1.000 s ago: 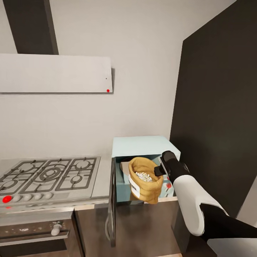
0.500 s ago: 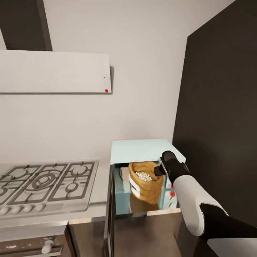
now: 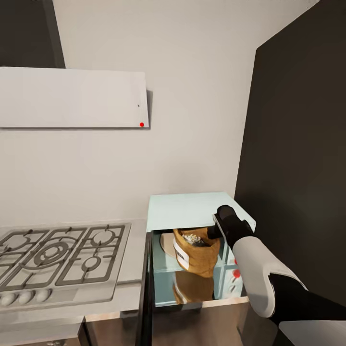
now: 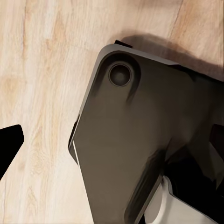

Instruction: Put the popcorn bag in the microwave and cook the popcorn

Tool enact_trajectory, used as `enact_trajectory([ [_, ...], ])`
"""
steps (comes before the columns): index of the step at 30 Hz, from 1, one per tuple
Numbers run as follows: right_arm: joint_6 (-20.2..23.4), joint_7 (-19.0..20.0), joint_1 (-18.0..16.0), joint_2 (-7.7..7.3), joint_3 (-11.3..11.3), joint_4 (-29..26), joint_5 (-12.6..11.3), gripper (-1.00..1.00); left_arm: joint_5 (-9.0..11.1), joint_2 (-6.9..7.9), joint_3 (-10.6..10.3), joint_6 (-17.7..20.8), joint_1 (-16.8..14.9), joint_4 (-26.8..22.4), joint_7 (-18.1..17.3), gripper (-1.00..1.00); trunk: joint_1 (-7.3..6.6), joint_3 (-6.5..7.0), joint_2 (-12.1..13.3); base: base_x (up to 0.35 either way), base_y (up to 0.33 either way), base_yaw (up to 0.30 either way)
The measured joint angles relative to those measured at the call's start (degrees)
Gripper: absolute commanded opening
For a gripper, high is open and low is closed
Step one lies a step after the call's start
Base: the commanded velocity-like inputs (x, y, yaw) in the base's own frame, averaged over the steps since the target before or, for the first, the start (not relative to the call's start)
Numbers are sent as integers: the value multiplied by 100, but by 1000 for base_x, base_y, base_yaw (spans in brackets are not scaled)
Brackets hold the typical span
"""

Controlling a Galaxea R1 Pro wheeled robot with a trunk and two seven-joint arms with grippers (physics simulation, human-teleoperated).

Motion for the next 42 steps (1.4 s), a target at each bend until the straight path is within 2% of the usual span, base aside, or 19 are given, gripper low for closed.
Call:
enact_trajectory([
  [8, -4, 30, 0, 0, -3, 24, 46, -100, 0, 0, 4, 0, 0, -1, 0, 100, -9, 0, 1, 6, 0, 0],
  [9, -1, 32, 0, 0, -4, 22, 48, 100, 0, 0, 3, 0, 0, -1, 0, 100, -9, 0, 0, 0, 0, 0],
  [12, 0, 88, 0, -1, -6, 18, 95, 100, 0, 0, 7, 0, 1, -1, -1, 100, -9, 0, 1, 0, 0, 0],
  [23, 88, 139, 0, 1, -8, -35, 40, 100, 0, 0, 5, 0, 1, -1, -1, 100, -4, 0, 1, -11, 0, 0],
  [25, 95, 175, 0, 3, -10, -155, -23, 100, 0, -5, 10, 0, 0, 5, 5, 100, 43, 0, 0, -258, 0, 0],
  [27, 105, 271, 2, 2, 2, -179, -265, 100, 0, -8, 14, -1, -1, 11, 9, 100, 65, 1, 9, -327, 0, 0],
  [28, 109, 323, 1, 2, -1, -156, -300, 100, 0, -12, 15, -1, -1, 14, 9, 100, 64, 1, 7, -340, 0, 0],
  [29, 99, 359, 4, 0, 4, -86, -176, 100, 0, -15, 16, 0, 0, 16, 9, 100, 64, -1, 10, -344, 0, 0],
  [30, 99, 414, 5, -1, 4, -105, -165, 100, 0, -16, 16, 0, 0, 17, 8, 100, 65, -1, 12, -345, 0, 0],
  [35, 55, 599, 5, 13, 0, -456, -165, 100, 1, -17, 13, 0, 0, 18, 8, 100, 65, -1, 11, -347, 0, 0],
  [38, -28, 619, 5, 52, -34, -926, -193, 100, -5, -22, 11, 0, 0, 18, 8, 100, 65, -1, 11, -347, 0, 0],
  [40, -401, 624, 5, 61, -57, -1078, -439, 100, -7, -25, 8, 0, 0, 18, 8, 100, 65, -1, 11, -347, 0, 0],
  [41, -1108, 630, 6, 36, -65, -1137, -886, 100, -8, -23, 8, 0, 0, 18, 8, 100, 65, -1, 11, -347, 0, 0],
  [42, -1416, 633, 16, 27, -69, -1152, -1021, 100, -8, -21, 7, 0, 0, 17, 8, 100, 65, -1, 11, -347, 0, 0],
])
